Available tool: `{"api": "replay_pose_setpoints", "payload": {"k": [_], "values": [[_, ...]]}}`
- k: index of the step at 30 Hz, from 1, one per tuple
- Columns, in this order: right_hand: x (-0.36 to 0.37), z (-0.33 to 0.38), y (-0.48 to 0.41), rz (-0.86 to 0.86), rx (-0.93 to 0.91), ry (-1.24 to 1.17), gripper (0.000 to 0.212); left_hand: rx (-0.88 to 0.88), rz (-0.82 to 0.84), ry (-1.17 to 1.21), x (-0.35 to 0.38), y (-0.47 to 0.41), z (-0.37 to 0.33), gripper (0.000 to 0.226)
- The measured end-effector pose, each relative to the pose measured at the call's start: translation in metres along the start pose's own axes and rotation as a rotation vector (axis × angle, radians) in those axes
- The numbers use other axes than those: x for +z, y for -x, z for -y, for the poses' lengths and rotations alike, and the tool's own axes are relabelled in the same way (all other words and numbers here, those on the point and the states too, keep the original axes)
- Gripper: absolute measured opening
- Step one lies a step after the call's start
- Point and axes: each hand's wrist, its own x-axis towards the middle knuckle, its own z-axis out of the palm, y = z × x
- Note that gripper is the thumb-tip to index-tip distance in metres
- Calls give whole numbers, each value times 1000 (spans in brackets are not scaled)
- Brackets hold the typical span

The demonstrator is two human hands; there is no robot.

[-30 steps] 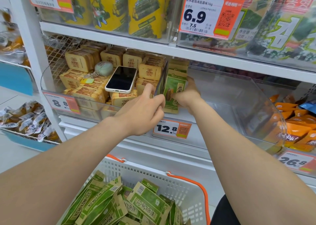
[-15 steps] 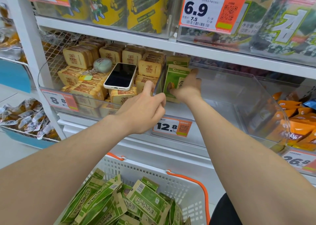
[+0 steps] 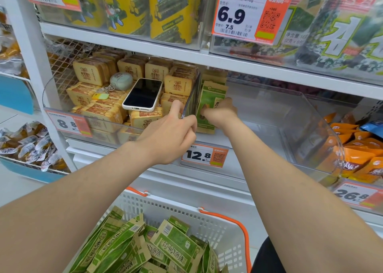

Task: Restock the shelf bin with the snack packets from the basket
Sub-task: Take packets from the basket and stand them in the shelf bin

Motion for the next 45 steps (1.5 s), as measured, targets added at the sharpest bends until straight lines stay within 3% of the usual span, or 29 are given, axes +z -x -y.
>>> {"api": "replay_pose_setpoints", "payload": {"k": [3, 9, 15, 18, 22, 25, 34, 45], "values": [[2, 0, 2, 38, -14, 39, 95, 2, -3, -3, 1, 0, 0, 19], [6, 5, -5, -100, -72, 53, 106, -10, 13, -8, 1, -1, 0, 17], [6, 0, -5, -31, -26, 87, 107, -8, 31, -8, 0, -1, 0, 17], [8, 0, -4, -51, -29, 99, 84, -9, 36, -11, 0, -1, 0, 18], [7, -2, -3, -17, -61, 111, 36, -14, 38, -13, -1, -1, 0, 20], [3, -4, 0, -6, -58, 92, 22, -15, 40, -14, -2, -1, -1, 21], [4, 1, 1, -65, -17, 87, 42, -26, 52, -22, -2, -1, -1, 23], [1, 3, 9, -45, 10, 66, 37, -20, 60, -23, -3, -1, -2, 23]]}}
